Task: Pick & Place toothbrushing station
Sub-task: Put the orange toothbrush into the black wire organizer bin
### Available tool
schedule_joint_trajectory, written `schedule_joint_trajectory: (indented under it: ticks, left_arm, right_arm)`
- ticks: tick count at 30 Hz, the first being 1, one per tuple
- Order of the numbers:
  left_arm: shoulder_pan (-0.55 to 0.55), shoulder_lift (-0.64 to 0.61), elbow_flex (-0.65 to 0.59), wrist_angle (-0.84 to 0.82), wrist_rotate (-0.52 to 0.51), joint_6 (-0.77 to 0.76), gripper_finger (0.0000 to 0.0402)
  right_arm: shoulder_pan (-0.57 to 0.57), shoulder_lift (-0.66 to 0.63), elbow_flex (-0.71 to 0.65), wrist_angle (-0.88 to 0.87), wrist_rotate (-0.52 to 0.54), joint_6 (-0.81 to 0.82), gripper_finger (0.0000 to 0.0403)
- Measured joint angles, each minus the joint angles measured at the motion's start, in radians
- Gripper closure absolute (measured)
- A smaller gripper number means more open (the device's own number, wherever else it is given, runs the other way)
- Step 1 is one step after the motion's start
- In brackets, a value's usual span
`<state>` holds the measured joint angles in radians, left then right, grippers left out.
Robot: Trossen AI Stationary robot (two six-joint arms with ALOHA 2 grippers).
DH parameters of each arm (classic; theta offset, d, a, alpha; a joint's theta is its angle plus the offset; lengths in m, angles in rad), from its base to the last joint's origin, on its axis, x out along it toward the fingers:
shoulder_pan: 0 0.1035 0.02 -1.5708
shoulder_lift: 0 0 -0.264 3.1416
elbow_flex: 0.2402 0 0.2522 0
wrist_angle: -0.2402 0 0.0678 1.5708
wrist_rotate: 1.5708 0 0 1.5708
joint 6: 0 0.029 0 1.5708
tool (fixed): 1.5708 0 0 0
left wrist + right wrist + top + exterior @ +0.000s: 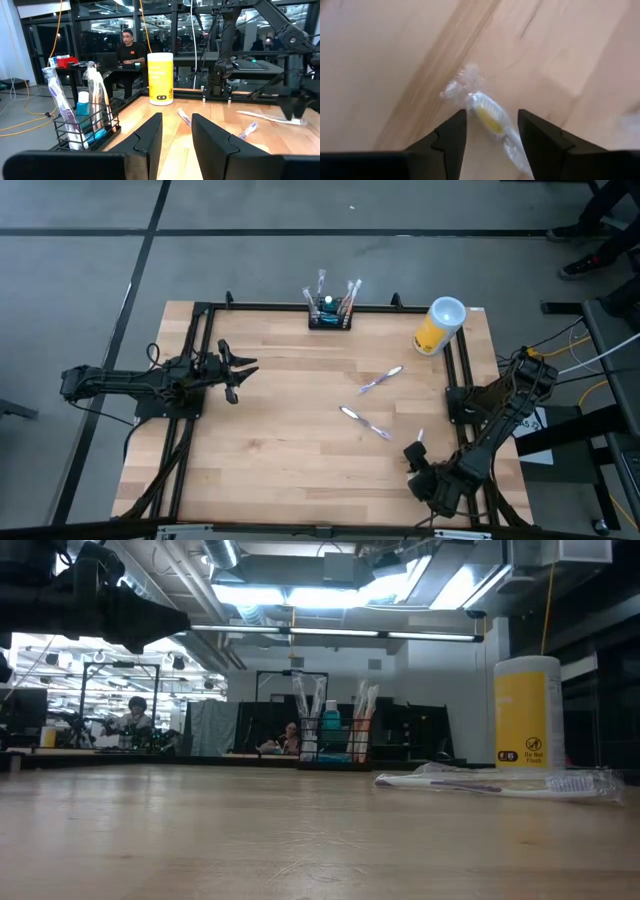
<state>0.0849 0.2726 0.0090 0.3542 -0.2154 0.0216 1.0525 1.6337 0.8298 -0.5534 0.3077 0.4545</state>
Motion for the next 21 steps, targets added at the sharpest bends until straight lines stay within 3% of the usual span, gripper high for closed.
schedule_joint_trajectory:
  ticks: [5,10,17,21]
  left_arm:
    - [0.000,0.000,0.000,0.000,0.000,0.000,0.0302]
    - [0.000,0.000,0.000,0.000,0.000,0.000,0.0302]
    - [0.000,0.000,0.000,0.000,0.000,0.000,0.0302]
    - [0.000,0.000,0.000,0.000,0.000,0.000,0.0302]
  right_arm:
    - [-0.056,0.000,0.032,0.025,0.045,-0.067,0.0279]
    - [-0.124,0.000,0.033,0.079,-0.064,-0.151,0.0386]
    - [-0.170,0.000,0.033,0.086,-0.079,-0.194,0.0398]
    - [-0.181,0.000,0.033,0.096,-0.144,-0.185,0.0376]
